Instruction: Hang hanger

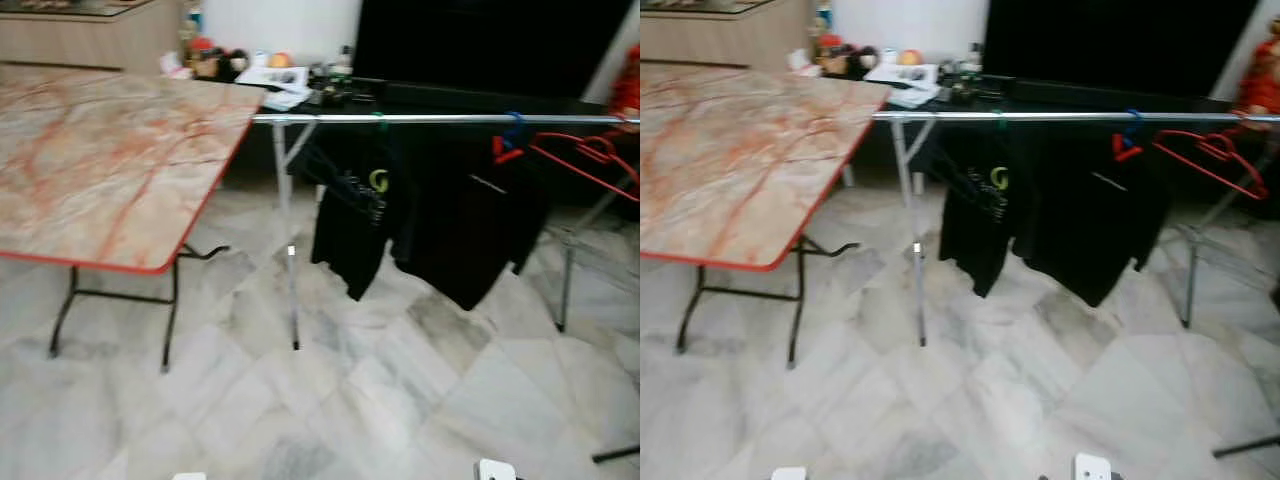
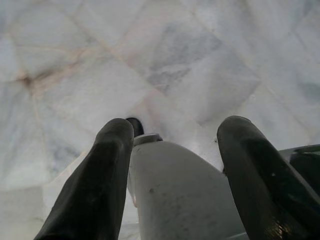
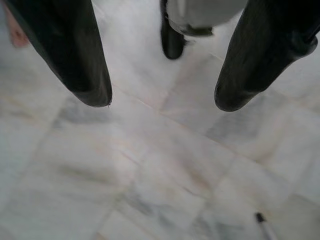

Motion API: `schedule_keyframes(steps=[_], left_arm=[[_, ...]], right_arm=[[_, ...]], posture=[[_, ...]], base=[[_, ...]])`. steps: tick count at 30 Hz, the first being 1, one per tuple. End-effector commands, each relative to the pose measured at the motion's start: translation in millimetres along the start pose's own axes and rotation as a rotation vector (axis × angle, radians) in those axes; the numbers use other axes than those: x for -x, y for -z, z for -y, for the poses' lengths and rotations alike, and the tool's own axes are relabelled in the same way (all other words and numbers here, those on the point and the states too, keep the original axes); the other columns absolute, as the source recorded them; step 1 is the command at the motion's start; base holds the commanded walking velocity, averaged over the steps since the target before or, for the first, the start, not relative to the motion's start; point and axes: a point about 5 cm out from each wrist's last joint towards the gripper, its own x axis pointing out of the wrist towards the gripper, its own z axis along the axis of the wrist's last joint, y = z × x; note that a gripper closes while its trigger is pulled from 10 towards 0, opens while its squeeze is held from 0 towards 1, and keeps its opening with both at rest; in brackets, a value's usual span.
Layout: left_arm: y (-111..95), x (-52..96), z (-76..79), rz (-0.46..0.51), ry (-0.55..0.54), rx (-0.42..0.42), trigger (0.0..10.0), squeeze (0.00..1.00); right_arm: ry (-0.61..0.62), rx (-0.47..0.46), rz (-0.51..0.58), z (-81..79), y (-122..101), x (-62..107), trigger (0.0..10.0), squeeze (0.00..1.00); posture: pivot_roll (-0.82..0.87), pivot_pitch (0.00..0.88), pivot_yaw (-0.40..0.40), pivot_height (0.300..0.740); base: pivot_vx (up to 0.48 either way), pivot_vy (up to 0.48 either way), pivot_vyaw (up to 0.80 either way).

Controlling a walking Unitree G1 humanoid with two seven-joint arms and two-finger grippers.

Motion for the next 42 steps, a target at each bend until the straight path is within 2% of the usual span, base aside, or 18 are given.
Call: schedule_keyframes(steps=[1,42], left_arm=[[12.1,2.6,1.2,-0.047,0.009,-0.009,10.0,0.0],[5.9,1.3,-2.9,-0.043,0.009,-0.021,10.0,0.0]], right_arm=[[0.004,-0.011,0.016,0.0,-4.9,-1.2,10.0,0.0],[-0.015,0.006,0.036,-6.2,-10.6,-3.4,10.0,0.0]], posture=[[0.09,0.08,-0.066,0.74],[0.09,0.067,-0.06,0.74]], base=[[0.292,0.0,0.0],[0.304,0.0,0.0]])
